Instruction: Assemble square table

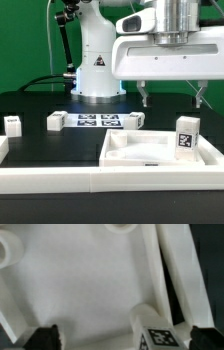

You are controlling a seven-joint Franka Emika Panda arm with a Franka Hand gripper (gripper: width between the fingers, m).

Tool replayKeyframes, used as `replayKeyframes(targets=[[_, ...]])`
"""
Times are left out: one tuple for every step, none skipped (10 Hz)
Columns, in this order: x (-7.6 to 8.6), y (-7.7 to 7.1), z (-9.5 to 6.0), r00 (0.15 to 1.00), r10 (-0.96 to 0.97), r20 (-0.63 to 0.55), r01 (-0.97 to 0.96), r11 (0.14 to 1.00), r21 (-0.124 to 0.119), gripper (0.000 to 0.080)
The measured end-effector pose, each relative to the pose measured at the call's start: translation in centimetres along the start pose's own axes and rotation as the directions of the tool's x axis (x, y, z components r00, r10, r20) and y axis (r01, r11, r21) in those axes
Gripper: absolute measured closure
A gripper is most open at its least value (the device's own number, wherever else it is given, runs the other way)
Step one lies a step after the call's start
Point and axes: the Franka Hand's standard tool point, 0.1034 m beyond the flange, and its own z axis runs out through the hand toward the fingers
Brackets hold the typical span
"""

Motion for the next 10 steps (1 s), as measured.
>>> replayKeyframes(targets=[[-0.1,-0.1,0.1,1.0,-0.002,0.004,0.002,1.0,-0.001,0.0151],[-0.2,-0.1,0.1,1.0,-0.003,0.005,0.003,1.0,-0.002,0.0151],[-0.2,-0.1,0.2,1.0,-0.003,0.007,0.003,1.0,-0.003,0.0151],[-0.6,0.1,0.3,1.0,-0.004,0.01,0.004,1.0,-0.005,0.0151],[-1.2,0.6,0.4,1.0,-0.015,0.008,0.015,1.0,-0.003,0.0151],[-1.9,1.7,0.8,1.0,-0.007,0.007,0.007,1.0,0.002,0.0151],[-4.1,2.7,0.9,0.999,0.037,0.018,-0.037,0.999,-0.004,0.0151],[-6.4,3.8,0.9,0.998,0.051,0.028,-0.05,0.999,-0.011,0.0151],[-8.2,5.1,1.1,0.998,0.057,0.038,-0.057,0.998,-0.02,0.0151],[-9.3,6.0,1.4,0.997,0.06,0.047,-0.059,0.998,-0.028,0.0151]])
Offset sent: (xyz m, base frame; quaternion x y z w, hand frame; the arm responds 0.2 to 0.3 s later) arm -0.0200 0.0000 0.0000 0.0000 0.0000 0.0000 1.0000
